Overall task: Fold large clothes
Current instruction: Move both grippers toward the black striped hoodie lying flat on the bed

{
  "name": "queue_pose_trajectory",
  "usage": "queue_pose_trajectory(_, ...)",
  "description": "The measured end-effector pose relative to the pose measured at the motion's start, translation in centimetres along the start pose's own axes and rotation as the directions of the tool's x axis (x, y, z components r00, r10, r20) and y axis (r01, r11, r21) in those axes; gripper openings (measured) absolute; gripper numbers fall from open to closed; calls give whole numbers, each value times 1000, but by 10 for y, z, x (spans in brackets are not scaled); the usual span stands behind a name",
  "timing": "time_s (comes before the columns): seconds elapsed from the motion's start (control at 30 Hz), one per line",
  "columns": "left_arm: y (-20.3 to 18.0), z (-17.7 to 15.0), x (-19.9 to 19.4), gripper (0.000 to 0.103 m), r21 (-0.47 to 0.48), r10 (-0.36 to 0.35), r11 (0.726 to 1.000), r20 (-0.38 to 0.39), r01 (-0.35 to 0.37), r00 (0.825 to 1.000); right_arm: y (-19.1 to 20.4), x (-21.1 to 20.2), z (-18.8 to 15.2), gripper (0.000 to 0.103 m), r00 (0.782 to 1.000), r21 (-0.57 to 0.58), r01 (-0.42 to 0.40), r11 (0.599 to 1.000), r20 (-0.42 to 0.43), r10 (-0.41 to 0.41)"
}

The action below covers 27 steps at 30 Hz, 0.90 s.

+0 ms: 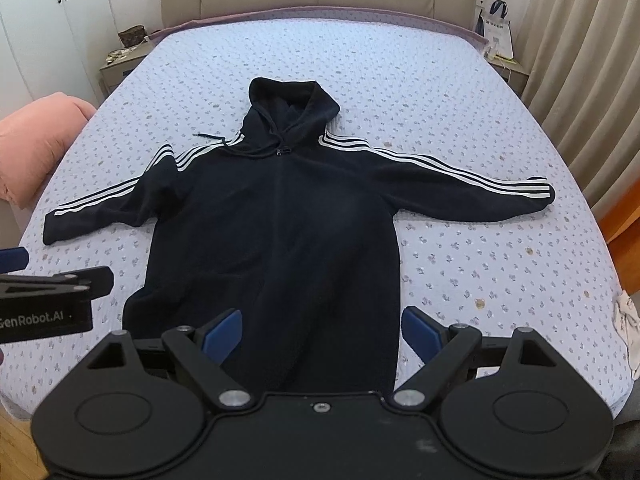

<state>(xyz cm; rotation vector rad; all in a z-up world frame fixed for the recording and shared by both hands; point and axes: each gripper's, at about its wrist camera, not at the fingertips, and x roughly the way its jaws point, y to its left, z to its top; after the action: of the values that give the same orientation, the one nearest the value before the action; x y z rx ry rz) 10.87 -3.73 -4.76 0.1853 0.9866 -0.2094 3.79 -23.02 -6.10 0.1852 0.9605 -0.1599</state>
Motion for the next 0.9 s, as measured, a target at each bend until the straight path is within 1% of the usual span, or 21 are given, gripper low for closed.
queue_pose_trajectory(0.27, 10, 21, 24, 100, 11, -16, 1000, -20, 16, 1000, 10, 18, 19, 102, 1000, 17, 12, 1000, -20, -12)
queue_pose_trajectory(0.6, 26, 49, 60, 99, 33, -62, 997, -41, 64, 997, 25, 41, 40, 102, 997, 45, 54, 998, -55, -51)
queue_pose_trajectory(0.77, 35, 58, 77, 98, 38, -85, 995, -57, 88, 995, 33, 48, 47, 102, 996, 51, 70, 996, -65, -66)
queue_pose_trajectory(0.9, 39, 62, 87, 98, 39, -84, 995, -68, 87, 994, 34, 54, 51, 102, 995, 59, 76, 995, -72, -72)
